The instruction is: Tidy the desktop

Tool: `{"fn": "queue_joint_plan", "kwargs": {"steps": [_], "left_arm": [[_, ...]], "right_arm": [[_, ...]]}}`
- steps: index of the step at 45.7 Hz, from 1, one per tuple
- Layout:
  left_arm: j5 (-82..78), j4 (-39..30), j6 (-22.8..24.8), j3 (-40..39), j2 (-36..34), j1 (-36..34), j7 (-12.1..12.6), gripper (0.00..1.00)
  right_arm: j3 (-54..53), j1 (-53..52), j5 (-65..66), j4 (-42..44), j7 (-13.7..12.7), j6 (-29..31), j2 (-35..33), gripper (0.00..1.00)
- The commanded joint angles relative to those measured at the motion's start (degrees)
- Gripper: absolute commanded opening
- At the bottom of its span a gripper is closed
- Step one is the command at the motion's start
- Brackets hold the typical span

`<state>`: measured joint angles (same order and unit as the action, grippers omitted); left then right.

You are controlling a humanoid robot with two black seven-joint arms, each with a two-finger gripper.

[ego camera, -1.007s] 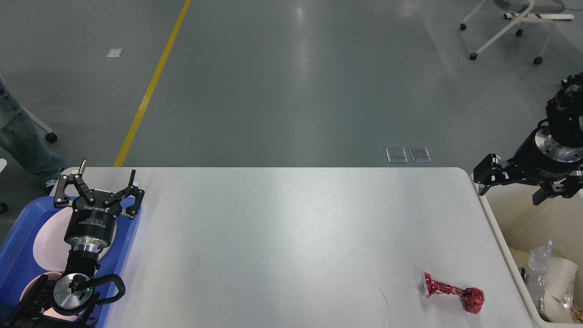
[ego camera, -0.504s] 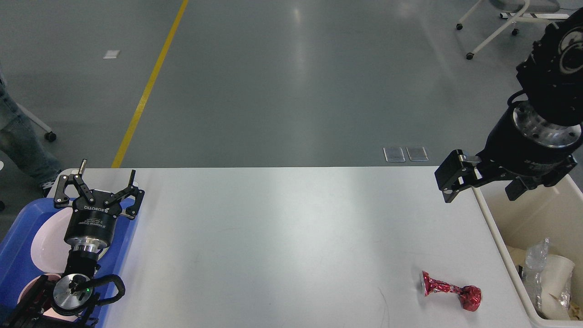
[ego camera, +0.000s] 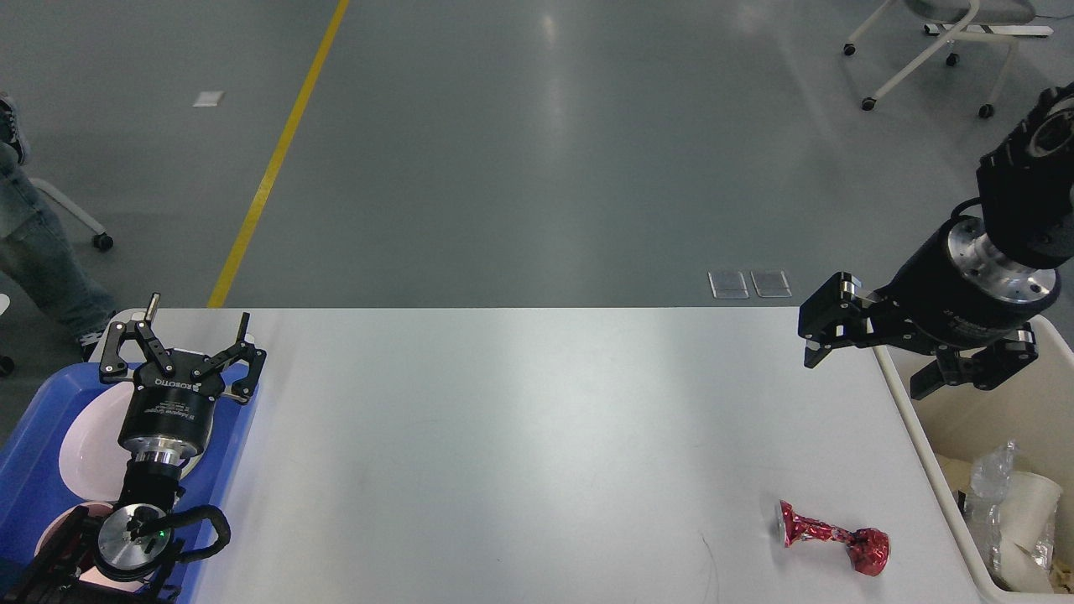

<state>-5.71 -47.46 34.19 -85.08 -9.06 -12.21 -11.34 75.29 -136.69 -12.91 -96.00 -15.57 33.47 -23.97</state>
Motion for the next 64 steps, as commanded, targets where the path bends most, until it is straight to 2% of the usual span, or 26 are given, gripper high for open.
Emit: {"fn": "queue_joint_plan", "kwargs": {"steps": [1,8,17,23,28,35,50,57,62,64], "left_arm": [[0.0,0.0,0.0,0.0,0.0,0.0,0.0,0.97],[0.0,0.0,0.0,0.0,0.0,0.0,0.0,0.97],[0.0,0.0,0.0,0.0,0.0,0.0,0.0,0.97],[0.0,0.0,0.0,0.0,0.0,0.0,0.0,0.97],[0.0,0.0,0.0,0.0,0.0,0.0,0.0,0.97],[0.0,0.0,0.0,0.0,0.0,0.0,0.0,0.97],[0.0,0.0,0.0,0.0,0.0,0.0,0.0,0.97],[0.0,0.0,0.0,0.0,0.0,0.0,0.0,0.96],[0.0,0.0,0.0,0.0,0.0,0.0,0.0,0.97],[0.0,0.0,0.0,0.0,0.0,0.0,0.0,0.96]], "right_arm": [[2.8,1.3,-8.7,-0.4,0.0,-6.0,-0.7,0.97],[2.8,4.0,-20.8,-1.1,0.0,-9.0,-2.2,0.91],[2.6,10.0,-31.8,-1.6,0.1,-23.0,-2.4,1.0],[1.8,15.6,-40.6,-1.6,0.1,-26.2,-2.2,1.0],[1.6,20.1,-49.5,-1.6,0.1,-31.2,-2.1,1.0],[-0.4,26.6,-55.6,0.0,0.2,-32.5,-2.0,0.98],[-12.0,49.9,-56.0,15.2,0.2,-32.4,-1.9,0.97],[-16.7,58.4,-56.0,22.3,0.2,-32.5,-1.4,0.92],[-18.5,61.6,-56.0,25.8,0.2,-32.5,-1.3,0.82],[-18.5,62.3,-56.0,26.7,0.2,-32.5,-1.3,0.81]]}}
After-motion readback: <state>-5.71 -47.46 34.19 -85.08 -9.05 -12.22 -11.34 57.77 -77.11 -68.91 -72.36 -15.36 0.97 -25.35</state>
